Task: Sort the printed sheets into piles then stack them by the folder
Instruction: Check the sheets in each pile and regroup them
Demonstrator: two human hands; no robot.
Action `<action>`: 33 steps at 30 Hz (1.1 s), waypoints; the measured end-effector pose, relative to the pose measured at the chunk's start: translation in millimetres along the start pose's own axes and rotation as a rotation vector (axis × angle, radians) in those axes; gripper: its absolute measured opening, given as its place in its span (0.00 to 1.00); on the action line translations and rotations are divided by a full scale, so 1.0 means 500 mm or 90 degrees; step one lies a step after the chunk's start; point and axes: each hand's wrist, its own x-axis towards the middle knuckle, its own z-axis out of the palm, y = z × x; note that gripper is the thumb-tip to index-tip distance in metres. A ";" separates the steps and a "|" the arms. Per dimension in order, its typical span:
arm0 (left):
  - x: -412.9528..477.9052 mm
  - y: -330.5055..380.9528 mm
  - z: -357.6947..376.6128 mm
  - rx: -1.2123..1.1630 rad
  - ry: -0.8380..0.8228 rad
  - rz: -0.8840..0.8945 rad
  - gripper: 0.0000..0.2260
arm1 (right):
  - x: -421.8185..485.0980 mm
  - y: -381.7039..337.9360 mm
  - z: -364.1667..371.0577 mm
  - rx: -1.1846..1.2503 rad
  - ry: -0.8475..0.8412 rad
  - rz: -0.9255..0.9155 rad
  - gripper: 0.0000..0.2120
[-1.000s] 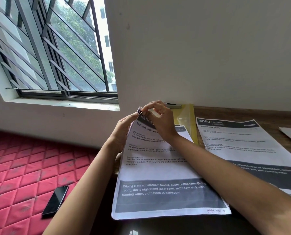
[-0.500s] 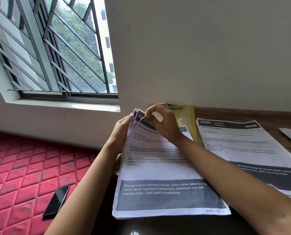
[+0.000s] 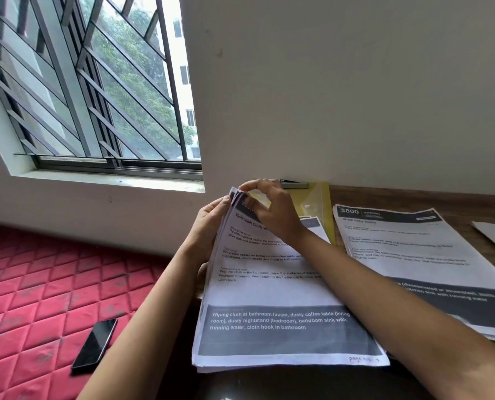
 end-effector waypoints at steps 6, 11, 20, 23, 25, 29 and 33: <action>-0.003 -0.002 0.004 -0.028 -0.025 0.014 0.10 | 0.001 -0.008 0.005 -0.021 -0.044 0.023 0.15; -0.002 -0.003 0.004 -0.029 -0.034 0.019 0.10 | 0.000 -0.014 0.006 -0.038 -0.071 0.014 0.17; 0.011 -0.018 -0.019 0.029 -0.003 0.034 0.07 | 0.032 -0.050 -0.058 -0.045 -0.176 0.128 0.22; 0.018 -0.025 -0.023 0.090 0.049 0.052 0.07 | 0.052 -0.033 -0.145 -0.160 -0.214 0.288 0.16; 0.022 -0.029 -0.027 0.133 0.081 0.062 0.09 | 0.040 -0.009 -0.204 -0.243 -0.255 0.371 0.12; 0.032 -0.040 -0.035 0.197 0.123 0.072 0.11 | -0.016 0.027 -0.263 -0.302 -0.335 0.469 0.11; 0.036 -0.045 -0.039 0.203 0.142 0.082 0.09 | -0.050 0.040 -0.265 -0.232 -0.313 0.486 0.15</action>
